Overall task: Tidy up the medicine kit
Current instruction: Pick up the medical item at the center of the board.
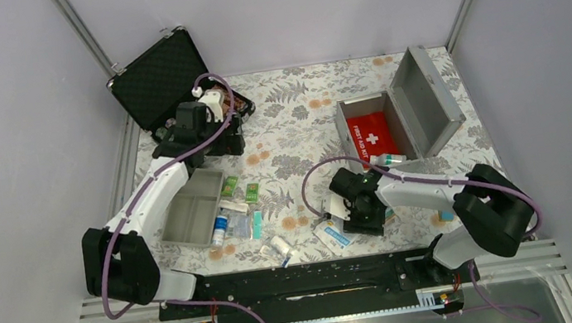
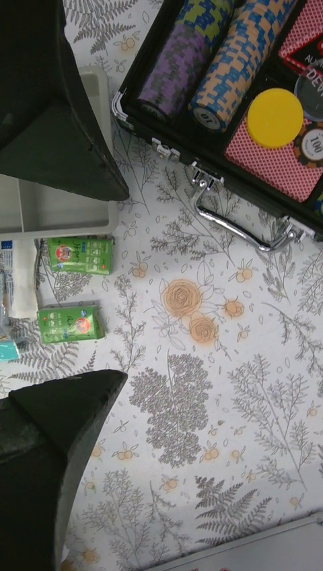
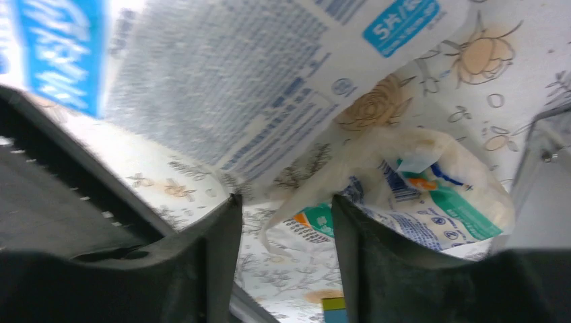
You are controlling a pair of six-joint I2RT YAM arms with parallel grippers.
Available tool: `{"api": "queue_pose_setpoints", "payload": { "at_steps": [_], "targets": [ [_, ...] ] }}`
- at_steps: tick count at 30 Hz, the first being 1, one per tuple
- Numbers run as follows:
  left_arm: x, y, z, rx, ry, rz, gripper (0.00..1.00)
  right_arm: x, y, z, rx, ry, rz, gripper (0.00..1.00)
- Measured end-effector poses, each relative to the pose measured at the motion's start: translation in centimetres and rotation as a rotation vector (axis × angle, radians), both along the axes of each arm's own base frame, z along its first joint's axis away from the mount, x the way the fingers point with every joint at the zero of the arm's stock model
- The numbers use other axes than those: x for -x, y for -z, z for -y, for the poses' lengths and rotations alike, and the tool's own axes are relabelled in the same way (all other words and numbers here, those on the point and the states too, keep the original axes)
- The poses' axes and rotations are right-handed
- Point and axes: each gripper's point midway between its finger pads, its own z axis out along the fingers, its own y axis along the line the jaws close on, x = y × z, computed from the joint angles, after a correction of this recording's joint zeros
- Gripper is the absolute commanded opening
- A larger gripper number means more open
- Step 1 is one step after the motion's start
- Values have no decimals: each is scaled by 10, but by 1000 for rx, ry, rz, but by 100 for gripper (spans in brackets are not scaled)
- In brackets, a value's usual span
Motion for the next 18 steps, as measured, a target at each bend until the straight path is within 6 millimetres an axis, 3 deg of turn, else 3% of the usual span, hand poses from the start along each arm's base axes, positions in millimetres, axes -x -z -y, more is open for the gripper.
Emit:
{"api": "queue_pose_setpoints", "payload": {
  "at_steps": [2,5,8,11,18],
  "targets": [
    [-3,1,-4,0,-13,-3,95,-8,5,5,37,-2,37,27],
    [-10,4,-11,2,-38,-11,94,-14,5,7,57,-2,67,2],
    [-17,5,-17,8,-60,-18,93,-16,1,7,65,-6,66,0],
    [-23,4,-26,14,-83,-19,93,-21,-17,-1,44,-6,47,0],
    [-39,5,-39,20,-99,-37,92,-54,-110,-44,-229,0,55,0]
  ]
}}
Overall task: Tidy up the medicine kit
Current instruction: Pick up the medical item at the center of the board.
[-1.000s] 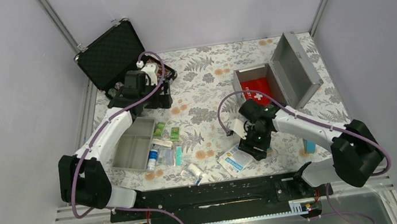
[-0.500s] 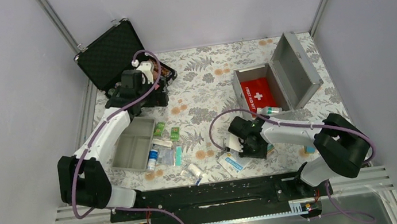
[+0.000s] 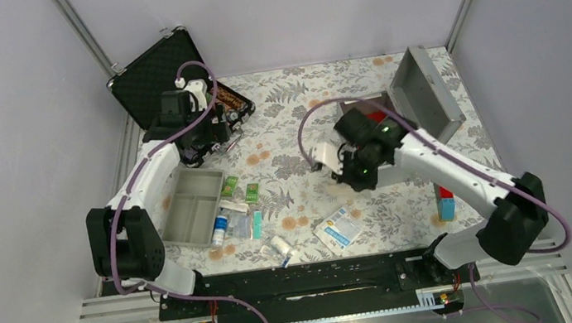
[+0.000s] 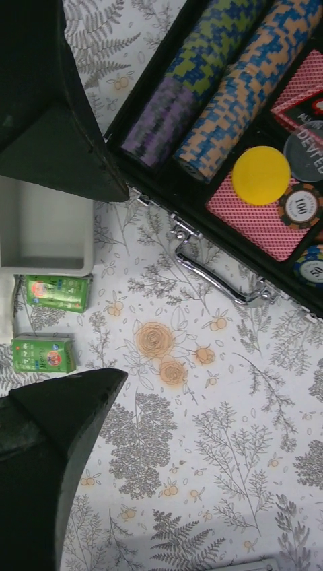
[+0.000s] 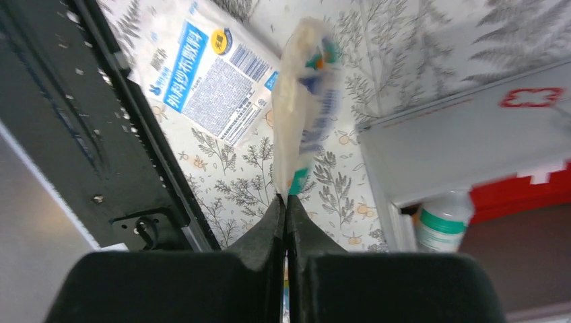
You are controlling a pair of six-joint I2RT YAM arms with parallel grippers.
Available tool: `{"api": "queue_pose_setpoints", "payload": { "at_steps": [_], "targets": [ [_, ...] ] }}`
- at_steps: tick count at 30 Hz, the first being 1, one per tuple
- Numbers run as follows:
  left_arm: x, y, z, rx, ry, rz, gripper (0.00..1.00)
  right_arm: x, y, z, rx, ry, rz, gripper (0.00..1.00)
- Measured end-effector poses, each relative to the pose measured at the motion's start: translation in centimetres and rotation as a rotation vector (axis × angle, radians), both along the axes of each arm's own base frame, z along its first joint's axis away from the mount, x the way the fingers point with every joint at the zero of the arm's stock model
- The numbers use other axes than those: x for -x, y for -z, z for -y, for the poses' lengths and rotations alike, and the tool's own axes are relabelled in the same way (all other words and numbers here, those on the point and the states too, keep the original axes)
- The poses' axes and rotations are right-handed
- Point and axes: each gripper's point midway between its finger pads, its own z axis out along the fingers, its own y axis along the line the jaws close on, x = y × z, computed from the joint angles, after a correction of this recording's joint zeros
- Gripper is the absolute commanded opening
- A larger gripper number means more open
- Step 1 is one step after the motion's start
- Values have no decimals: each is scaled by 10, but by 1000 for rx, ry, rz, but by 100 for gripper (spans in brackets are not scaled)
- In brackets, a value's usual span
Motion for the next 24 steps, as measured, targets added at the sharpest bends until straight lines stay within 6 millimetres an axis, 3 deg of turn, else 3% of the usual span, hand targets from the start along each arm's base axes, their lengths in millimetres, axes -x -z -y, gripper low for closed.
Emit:
{"api": "queue_pose_setpoints", "payload": {
  "at_steps": [5,9,13,19,24],
  "targets": [
    [-13,-10,0,-3,16,2,92,-21,-64,-6,-191,1,49,0],
    [-20,-25,0,-7,25,25,92,-47,-93,-8,-261,107,104,0],
    [-25,-38,-2,-9,29,53,92,-85,-99,-1,-270,280,170,0],
    [-21,-35,-4,-20,35,32,92,-144,-96,34,-146,491,369,0],
    [-13,-37,-5,-24,40,34,92,-178,-88,64,-30,612,468,0]
  ]
}}
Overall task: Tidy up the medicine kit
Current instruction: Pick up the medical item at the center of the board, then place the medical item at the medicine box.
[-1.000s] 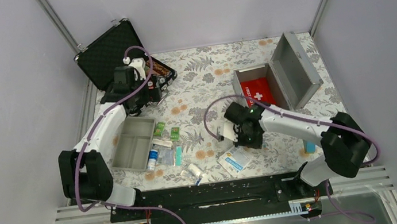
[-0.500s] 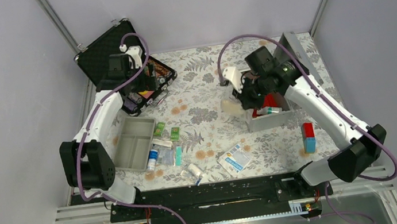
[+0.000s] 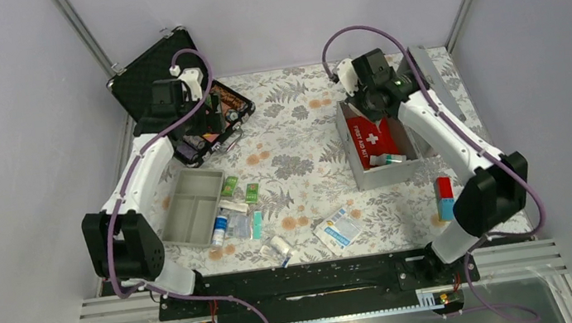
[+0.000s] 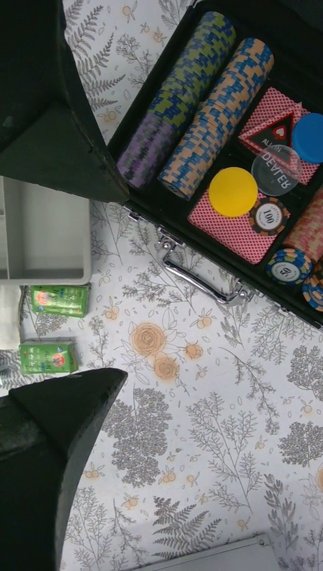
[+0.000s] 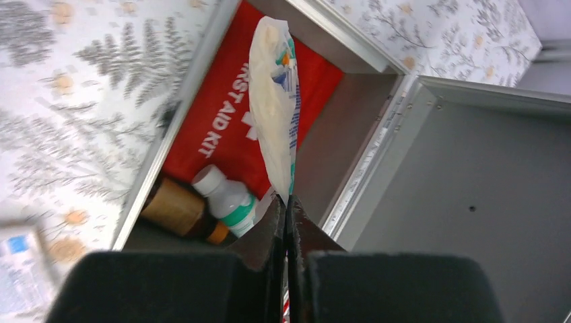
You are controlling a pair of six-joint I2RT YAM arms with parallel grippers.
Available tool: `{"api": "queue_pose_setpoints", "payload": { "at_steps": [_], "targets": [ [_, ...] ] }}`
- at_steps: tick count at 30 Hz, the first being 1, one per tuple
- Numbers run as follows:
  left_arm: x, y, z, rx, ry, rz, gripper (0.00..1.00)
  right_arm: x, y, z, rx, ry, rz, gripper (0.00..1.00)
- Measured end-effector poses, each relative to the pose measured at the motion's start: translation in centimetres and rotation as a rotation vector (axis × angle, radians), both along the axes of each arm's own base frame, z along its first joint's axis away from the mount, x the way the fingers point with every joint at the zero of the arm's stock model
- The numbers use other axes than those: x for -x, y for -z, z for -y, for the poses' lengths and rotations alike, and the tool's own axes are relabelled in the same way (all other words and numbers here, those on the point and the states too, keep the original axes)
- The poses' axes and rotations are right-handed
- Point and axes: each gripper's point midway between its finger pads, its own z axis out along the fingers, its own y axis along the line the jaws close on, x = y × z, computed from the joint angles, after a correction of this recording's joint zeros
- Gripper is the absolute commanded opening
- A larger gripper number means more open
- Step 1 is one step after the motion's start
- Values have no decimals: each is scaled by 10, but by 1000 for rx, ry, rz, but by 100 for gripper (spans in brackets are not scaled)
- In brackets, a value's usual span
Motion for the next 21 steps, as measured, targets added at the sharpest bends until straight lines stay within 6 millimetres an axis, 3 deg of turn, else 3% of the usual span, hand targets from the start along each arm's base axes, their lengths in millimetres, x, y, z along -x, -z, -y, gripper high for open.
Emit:
{"api": "queue_pose_setpoints", "payload": {
  "at_steps": [7,13,17,21],
  "targets": [
    [15,-4,-1,5,3,12,92,-31,38,12,116,75,-42,0],
    [22,-5,-2,5,3,16,92,-53,85,2,155,77,-140,0],
    [29,-2,-4,1,6,11,92,-55,106,-3,160,62,-201,0],
    [32,-1,-4,-1,7,11,92,-54,112,-10,138,55,-257,18]
  ]
}}
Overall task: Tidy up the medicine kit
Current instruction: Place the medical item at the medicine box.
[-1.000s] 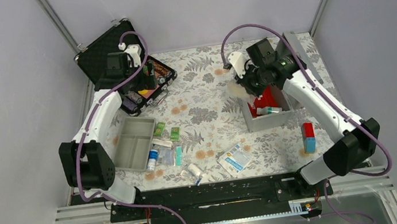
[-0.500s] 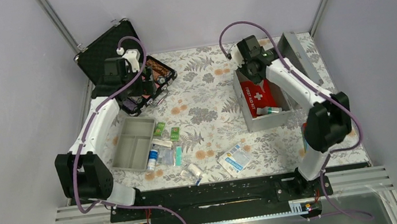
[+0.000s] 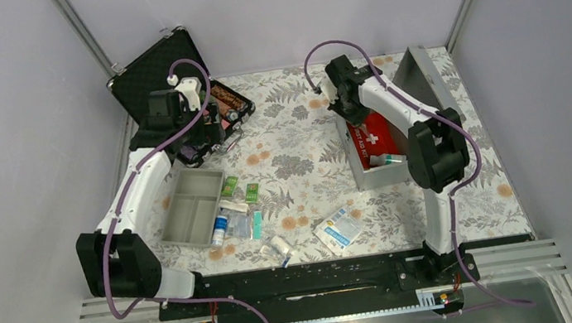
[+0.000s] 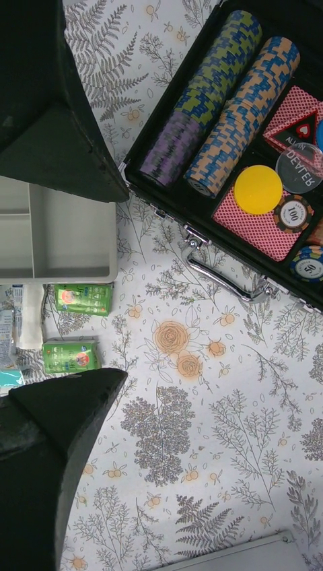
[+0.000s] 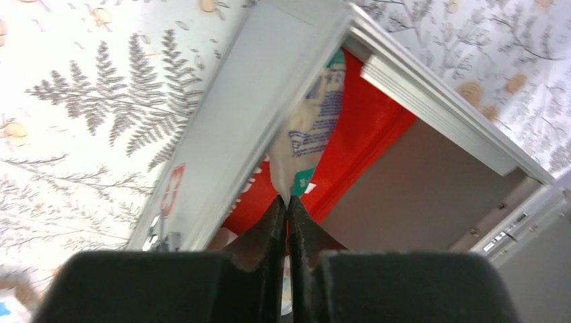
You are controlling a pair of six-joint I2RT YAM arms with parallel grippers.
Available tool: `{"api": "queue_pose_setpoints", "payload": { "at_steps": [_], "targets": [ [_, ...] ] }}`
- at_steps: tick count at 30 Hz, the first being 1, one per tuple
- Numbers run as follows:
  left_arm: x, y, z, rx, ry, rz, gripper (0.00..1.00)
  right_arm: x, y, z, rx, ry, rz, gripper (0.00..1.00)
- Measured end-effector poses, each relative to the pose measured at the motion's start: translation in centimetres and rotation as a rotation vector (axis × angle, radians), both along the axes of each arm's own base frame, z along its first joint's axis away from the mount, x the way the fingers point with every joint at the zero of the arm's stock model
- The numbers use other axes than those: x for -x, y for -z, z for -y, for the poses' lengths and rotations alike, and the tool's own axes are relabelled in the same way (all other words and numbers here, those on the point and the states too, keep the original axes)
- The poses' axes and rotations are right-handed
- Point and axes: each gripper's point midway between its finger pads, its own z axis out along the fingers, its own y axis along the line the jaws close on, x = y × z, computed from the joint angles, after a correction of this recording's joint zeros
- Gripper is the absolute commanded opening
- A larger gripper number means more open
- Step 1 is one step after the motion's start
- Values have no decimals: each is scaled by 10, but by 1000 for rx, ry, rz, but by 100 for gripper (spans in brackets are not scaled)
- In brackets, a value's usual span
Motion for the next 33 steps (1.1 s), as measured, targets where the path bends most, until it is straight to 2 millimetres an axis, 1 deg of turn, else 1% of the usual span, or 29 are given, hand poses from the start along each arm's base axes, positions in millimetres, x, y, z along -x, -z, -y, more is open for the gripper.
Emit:
{"api": "queue_pose_setpoints", "payload": {
  "at_steps": [2,4,8,11,16,20,23,27,29,30,33],
  "targets": [
    [0,0,0,0,0,2,92,3,2,-7,-38,1,-29,29],
    [0,0,0,0,0,2,92,10,4,-14,-77,4,-62,32],
    [0,0,0,0,0,2,92,21,5,-25,-158,25,-116,35],
    [0,0,0,1,1,1,92,26,6,-32,-199,32,-142,44],
    [0,0,1,3,3,1,92,35,-1,-42,-266,28,-178,50],
    [0,-1,1,5,5,1,92,42,-18,-49,-335,12,-181,52],
    [1,-1,2,7,8,0,92,48,-36,-56,-394,-12,-168,53],
    [1,-1,4,13,17,0,92,63,-66,-67,-485,-101,-149,55],
    [2,-1,6,18,24,-1,92,79,-78,-71,-534,-177,-146,57],
    [2,0,6,19,27,-2,92,92,-82,-72,-557,-224,-152,59],
    [4,4,9,24,38,-12,92,126,-89,-75,-604,-382,-172,61]
  ]
}}
